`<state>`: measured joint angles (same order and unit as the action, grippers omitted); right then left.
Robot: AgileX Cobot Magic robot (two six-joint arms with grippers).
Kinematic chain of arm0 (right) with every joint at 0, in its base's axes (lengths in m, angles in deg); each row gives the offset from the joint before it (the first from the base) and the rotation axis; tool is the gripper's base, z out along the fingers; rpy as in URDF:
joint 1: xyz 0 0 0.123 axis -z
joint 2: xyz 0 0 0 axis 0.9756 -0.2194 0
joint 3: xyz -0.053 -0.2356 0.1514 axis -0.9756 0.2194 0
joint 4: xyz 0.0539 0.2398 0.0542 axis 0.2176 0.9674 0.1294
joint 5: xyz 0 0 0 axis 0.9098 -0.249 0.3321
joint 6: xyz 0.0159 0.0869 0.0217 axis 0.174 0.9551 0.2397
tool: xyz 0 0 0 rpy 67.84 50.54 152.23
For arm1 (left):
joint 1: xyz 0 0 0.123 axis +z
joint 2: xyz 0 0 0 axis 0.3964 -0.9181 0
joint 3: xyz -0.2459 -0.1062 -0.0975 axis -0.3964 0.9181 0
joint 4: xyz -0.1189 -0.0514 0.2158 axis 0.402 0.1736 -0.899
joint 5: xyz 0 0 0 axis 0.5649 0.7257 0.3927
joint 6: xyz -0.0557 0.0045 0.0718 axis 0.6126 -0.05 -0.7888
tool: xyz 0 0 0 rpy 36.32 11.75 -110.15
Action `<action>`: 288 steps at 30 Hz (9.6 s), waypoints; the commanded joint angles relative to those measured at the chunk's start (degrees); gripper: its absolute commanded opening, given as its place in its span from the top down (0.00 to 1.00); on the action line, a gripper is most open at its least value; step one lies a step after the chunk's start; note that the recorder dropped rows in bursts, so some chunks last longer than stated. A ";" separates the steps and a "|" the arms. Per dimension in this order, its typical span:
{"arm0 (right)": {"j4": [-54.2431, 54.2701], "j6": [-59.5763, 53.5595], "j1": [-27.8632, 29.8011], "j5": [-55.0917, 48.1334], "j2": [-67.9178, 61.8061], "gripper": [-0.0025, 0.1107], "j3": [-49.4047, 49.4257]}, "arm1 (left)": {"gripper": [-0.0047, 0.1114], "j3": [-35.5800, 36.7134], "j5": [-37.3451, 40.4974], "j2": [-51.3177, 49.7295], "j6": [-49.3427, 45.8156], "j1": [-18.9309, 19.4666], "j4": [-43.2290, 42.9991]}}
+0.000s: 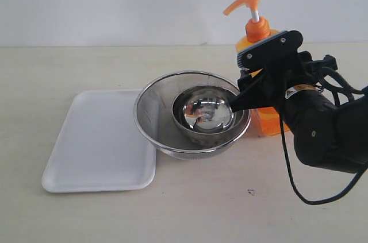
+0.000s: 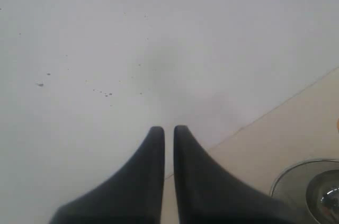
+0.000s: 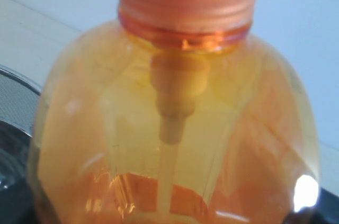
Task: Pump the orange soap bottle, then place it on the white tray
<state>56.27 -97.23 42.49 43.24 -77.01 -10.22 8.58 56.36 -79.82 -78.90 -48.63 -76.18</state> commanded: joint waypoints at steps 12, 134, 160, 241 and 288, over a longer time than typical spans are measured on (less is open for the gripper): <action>3.86 4.99 -0.08 2.02 0.10 0.98 0.24 | 0.92 0.25 -0.08 0.25 0.49 0.17 -0.27; 4.30 -7.97 -18.32 -31.99 -3.67 0.98 -48.06 | 0.92 -3.33 7.93 12.17 32.16 0.17 -42.20; -3.36 5.20 -18.44 -30.97 -19.95 0.98 -52.93 | 0.92 -3.33 7.71 12.17 32.27 0.07 -41.69; -1.32 -1.96 -16.15 -50.08 -15.18 0.36 -52.80 | 0.92 -3.33 7.46 12.27 30.65 0.07 -40.47; -3.47 -3.25 -14.62 -63.48 -4.49 0.11 -52.80 | 0.92 -3.33 7.75 12.27 30.65 0.07 -40.69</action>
<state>53.86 -100.50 26.75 -17.57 -82.95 -62.72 5.59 63.78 -67.60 -48.10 -48.63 -117.15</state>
